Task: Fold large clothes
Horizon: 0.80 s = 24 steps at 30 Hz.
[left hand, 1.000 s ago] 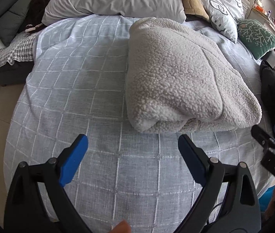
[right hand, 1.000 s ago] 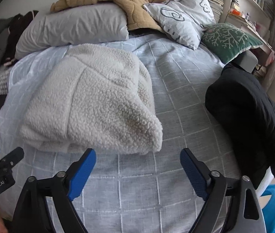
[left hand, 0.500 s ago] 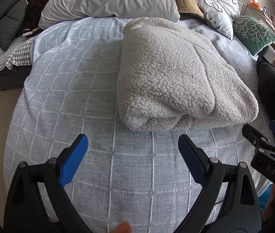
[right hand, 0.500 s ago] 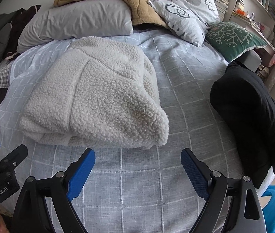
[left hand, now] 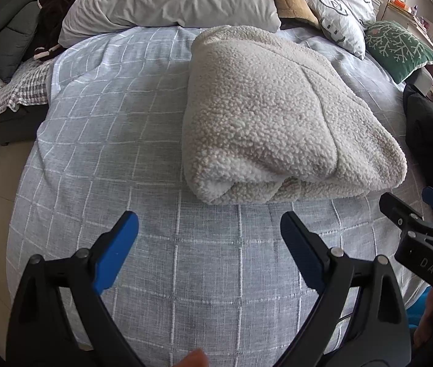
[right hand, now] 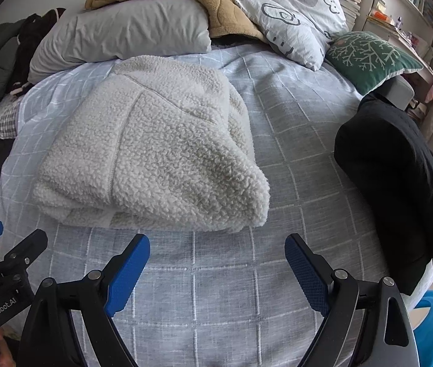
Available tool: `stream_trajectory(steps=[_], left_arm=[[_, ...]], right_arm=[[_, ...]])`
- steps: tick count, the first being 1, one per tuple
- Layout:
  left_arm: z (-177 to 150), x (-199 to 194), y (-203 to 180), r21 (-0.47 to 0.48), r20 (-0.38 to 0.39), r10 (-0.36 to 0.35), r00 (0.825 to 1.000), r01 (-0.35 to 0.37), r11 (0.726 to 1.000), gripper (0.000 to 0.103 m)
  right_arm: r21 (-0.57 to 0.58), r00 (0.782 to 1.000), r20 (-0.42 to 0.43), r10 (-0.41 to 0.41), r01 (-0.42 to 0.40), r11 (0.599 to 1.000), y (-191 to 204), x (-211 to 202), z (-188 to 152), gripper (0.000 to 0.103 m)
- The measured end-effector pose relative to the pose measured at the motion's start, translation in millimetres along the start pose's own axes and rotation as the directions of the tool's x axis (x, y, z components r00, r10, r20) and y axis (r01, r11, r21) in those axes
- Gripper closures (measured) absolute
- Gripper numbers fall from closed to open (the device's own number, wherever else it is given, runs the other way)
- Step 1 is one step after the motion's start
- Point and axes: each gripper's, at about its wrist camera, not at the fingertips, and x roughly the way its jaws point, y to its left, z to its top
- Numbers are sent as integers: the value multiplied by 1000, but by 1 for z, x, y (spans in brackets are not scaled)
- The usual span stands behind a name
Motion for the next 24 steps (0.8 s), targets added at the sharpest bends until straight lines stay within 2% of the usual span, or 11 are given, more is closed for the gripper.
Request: stream_trajectory(steps=[24], left_arm=[[-1,-1,-3,12,-3,-6,1000,6,1000,9]], right_arm=[[0,1000,0,0,0,1000,0,0,0,11]])
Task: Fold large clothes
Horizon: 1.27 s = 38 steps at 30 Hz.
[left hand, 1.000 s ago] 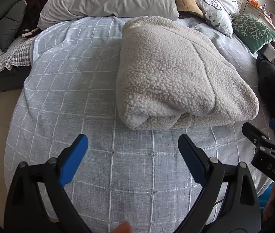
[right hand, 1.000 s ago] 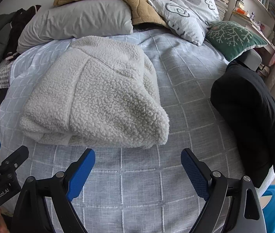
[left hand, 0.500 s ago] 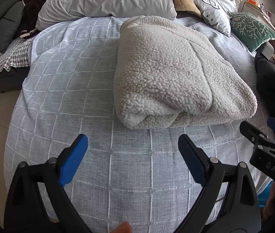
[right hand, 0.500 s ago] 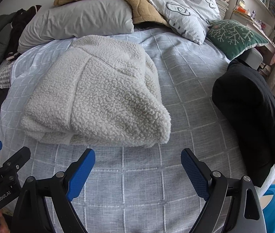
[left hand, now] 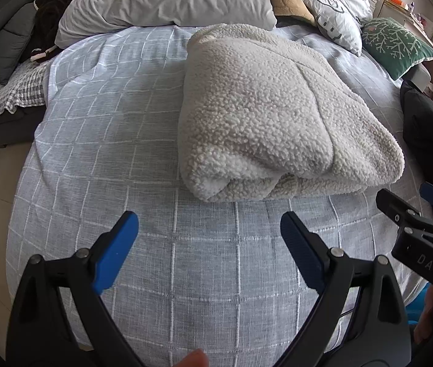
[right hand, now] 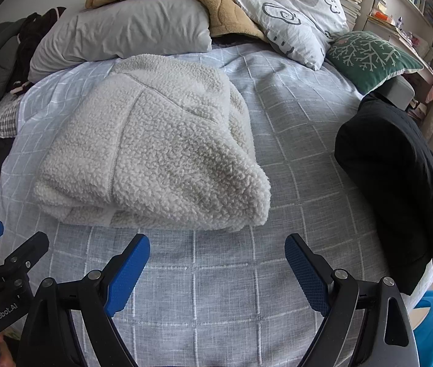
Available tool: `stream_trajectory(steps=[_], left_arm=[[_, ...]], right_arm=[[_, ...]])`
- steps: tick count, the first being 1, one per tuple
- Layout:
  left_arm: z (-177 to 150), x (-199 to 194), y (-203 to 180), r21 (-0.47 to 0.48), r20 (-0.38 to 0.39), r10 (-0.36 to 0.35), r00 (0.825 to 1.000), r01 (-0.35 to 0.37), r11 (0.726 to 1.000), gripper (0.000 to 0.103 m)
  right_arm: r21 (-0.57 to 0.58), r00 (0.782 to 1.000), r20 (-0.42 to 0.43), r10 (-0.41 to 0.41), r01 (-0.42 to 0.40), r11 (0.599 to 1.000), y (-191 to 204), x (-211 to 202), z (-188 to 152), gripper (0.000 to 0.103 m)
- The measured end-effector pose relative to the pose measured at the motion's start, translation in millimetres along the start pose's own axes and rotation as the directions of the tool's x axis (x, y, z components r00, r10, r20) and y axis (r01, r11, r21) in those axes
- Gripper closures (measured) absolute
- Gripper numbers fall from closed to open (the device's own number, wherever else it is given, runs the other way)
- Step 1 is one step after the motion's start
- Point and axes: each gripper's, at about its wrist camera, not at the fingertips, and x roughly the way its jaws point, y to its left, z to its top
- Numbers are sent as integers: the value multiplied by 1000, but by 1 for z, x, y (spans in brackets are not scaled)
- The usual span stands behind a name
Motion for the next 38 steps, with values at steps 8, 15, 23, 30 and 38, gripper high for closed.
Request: stream_trajectory(steps=[8,15,23,30,38], left_arm=[[0,1,1,5,-2,-4,1000,4,1000,9],[0,1,1,6,-2,-4,1000,4,1000,9],[0,1,1,8,-3,-4,1000,4,1000,9],[0,3,2,11,-5,-7,1000,7,1000,9],[1,9,11,21,-24,-25,999,25,999,9]], right_arm=[[0,1000,0,0,0,1000,0,0,0,11],[-2,1000,-1,0,0,1000,0,1,-1,11],[-3,1000,-2,-1,1,1000,0,1,0,11],[-3,1000,-2,-1,1,1000,0,1,-1,11],[-3,1000,-3,-1,1,1000,1,1,-1,11]])
